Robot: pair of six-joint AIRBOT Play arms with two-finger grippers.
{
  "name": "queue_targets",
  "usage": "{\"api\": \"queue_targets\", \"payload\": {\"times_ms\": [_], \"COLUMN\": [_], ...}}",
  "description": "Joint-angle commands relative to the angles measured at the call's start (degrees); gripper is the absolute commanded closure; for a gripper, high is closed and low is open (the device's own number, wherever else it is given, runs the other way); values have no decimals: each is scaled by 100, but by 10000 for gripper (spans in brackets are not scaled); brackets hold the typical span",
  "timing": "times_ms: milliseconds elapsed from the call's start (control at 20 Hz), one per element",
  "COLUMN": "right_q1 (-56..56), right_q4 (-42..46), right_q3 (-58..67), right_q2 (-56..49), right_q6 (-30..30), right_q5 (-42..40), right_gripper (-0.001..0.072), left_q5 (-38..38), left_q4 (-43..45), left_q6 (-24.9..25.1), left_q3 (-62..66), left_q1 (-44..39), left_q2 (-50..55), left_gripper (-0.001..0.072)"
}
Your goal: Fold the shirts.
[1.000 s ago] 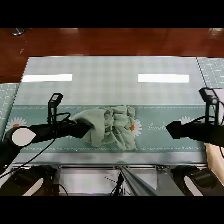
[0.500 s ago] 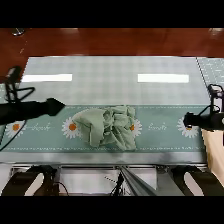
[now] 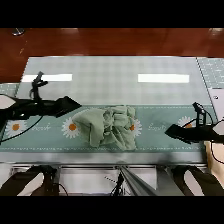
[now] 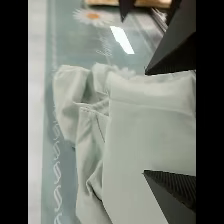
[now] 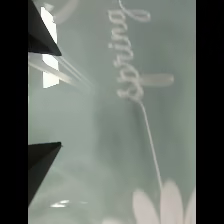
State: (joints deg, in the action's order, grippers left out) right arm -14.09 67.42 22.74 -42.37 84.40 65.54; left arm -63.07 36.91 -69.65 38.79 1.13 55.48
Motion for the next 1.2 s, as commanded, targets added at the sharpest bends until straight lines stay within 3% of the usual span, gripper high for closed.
{"api": "queue_targets", "payload": {"times_ms": [0,100,150,200,450,650,800,950,1150], "right_q1": [647,1134,1373,1609,3244,4498,4715,4717,4715], "right_q4": [-350,-350,-350,-343,-721,-1346,-1469,-2127,-3034], "right_q3": [-96,-96,-96,-96,-96,-94,-90,-90,-87], "right_q2": [-9,-9,-9,-9,-9,-463,-1189,-1602,-1980], "right_q6": [116,339,450,535,964,1113,1084,627,184], "right_q5": [-168,-304,-326,-321,-299,-1300,-1746,-2114,-2658], "right_gripper": [92,91,91,91,91,92,91,92,92], "left_q5": [-297,-634,-763,-876,-1180,-1285,-1370,-1392,-1200], "left_q4": [286,282,310,433,713,732,730,730,730], "left_q6": [450,455,470,481,422,400,382,374,-9], "left_q3": [442,804,984,1154,1606,1609,1609,1609,1582], "left_q1": [-763,-1082,-1158,-1161,-815,-699,-699,-699,-767], "left_q2": [1038,1567,1801,1978,2107,2109,2109,2109,2114], "left_gripper": [8,12,229,675,682,682,682,682,682]}}
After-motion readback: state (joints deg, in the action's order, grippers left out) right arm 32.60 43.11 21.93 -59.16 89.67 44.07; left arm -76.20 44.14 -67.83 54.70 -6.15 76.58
